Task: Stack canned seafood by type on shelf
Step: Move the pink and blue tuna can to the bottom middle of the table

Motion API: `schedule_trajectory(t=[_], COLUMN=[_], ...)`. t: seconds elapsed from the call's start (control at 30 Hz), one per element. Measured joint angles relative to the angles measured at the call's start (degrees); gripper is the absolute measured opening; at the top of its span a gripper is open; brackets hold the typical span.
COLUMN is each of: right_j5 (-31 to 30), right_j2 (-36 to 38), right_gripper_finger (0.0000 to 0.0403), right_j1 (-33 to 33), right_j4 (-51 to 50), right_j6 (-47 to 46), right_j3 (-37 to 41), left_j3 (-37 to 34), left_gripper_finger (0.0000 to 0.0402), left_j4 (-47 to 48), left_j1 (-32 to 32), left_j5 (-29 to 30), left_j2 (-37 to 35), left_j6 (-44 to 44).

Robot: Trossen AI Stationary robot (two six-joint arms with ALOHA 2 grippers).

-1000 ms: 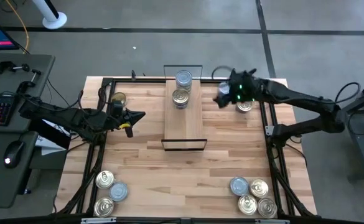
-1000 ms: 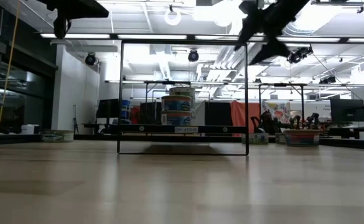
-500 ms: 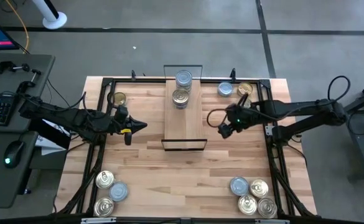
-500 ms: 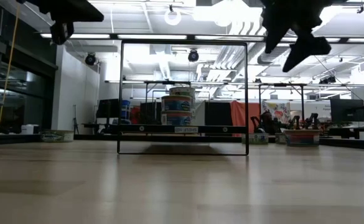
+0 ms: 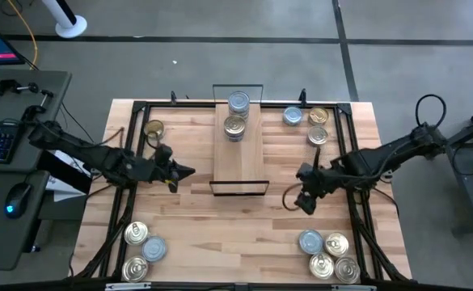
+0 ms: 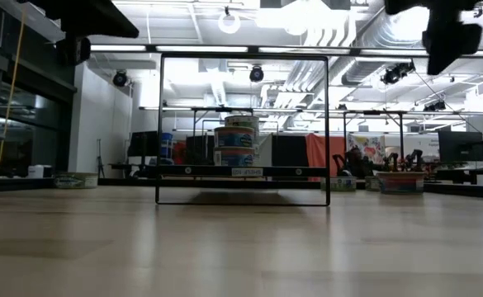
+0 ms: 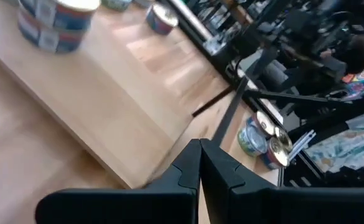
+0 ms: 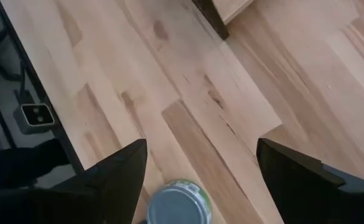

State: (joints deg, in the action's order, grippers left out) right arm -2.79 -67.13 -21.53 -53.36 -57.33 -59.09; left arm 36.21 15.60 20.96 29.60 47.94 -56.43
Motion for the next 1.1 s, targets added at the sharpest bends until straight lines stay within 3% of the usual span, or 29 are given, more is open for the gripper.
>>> schedule_trajectory(t=[0.13,0.3,0.47,0.6,0.93,1.1], right_j5=[-3.3,-4.5,-5.1,-8.7,-10.6,-4.4], right_j2=[0.0,0.0,0.0,0.0,0.0,-2.8], right_gripper_finger=[0.0293,0.0293,0.0293,0.0293,0.0293,0.029], right_j1=[-4.8,-9.2,-13.1,-15.4,-16.1,-17.3], right_j4=[0.2,1.1,1.4,1.3,6.9,16.2], right_j6=[-0.7,-1.6,-4.8,-7.7,-11.8,-14.8], right_j3=[0.0,0.0,0.0,0.0,0.0,0.0], left_j3=[0.0,0.0,0.0,0.0,0.0,0.0], left_gripper_finger=[0.0,0.0,0.0,0.0,0.0,0.0], left_j4=[-4.7,-18.8,-35.9,-42.3,-41.2,-35.0], left_j1=[3.1,8.1,12.1,13.9,19.7,23.1], left_j5=[0.1,-0.3,-0.5,-0.5,-0.5,0.0], left_j2=[6.8,14.8,17.4,15.9,11.4,11.3], left_j6=[-6.1,-9.2,-1.6,5.8,10.1,6.9])
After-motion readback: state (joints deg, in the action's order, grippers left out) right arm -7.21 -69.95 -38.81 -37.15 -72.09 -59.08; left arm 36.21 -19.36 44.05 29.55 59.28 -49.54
